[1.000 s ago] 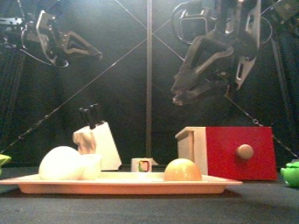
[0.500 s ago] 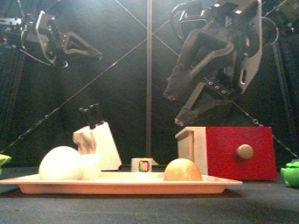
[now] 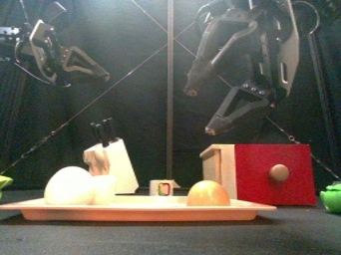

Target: Grab eggshell from plate

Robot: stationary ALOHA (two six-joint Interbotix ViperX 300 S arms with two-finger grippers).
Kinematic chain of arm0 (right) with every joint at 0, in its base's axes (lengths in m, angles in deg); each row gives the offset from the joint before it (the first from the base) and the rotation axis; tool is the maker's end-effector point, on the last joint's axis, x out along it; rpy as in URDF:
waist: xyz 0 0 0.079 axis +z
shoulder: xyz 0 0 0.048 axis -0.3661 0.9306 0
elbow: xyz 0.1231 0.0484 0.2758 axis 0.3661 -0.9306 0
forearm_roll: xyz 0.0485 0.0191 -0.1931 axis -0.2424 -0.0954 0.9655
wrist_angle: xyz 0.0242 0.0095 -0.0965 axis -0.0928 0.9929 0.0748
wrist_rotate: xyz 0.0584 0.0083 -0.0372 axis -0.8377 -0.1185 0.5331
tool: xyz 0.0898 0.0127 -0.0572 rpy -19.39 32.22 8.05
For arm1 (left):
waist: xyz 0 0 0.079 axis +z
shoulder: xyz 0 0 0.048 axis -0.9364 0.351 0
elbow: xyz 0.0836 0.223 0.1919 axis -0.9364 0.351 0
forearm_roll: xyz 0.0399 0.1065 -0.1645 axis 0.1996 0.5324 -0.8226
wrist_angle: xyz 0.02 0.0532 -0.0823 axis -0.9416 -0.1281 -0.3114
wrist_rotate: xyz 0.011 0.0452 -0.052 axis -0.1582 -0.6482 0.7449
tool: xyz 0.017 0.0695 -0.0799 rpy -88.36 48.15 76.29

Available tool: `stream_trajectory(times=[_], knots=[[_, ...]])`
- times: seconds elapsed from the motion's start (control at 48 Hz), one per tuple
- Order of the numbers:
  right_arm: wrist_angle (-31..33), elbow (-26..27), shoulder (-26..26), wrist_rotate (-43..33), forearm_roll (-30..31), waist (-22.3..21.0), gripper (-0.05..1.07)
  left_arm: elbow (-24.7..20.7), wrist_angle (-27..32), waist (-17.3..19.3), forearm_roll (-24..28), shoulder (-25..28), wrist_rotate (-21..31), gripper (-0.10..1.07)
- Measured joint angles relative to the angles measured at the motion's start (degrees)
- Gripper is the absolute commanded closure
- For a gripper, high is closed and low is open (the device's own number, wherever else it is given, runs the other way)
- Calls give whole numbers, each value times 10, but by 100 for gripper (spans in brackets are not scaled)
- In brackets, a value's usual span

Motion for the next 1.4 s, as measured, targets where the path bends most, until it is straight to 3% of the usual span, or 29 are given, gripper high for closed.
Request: stream_trajectory(times=[0.125,0.375,0.625,1.396], knots=[[36,24,1,65,-95,-1,3,0,0,-13,5,0,-1,49],[119,62,5,286,-233,1,3,2,1,-13,10,0,1,49],[120,94,46,412,-299,-1,4,2,1,-13,10,1,2,49],[120,108,119,439,-302,-19,4,4,1,-13,10,1,2,49]])
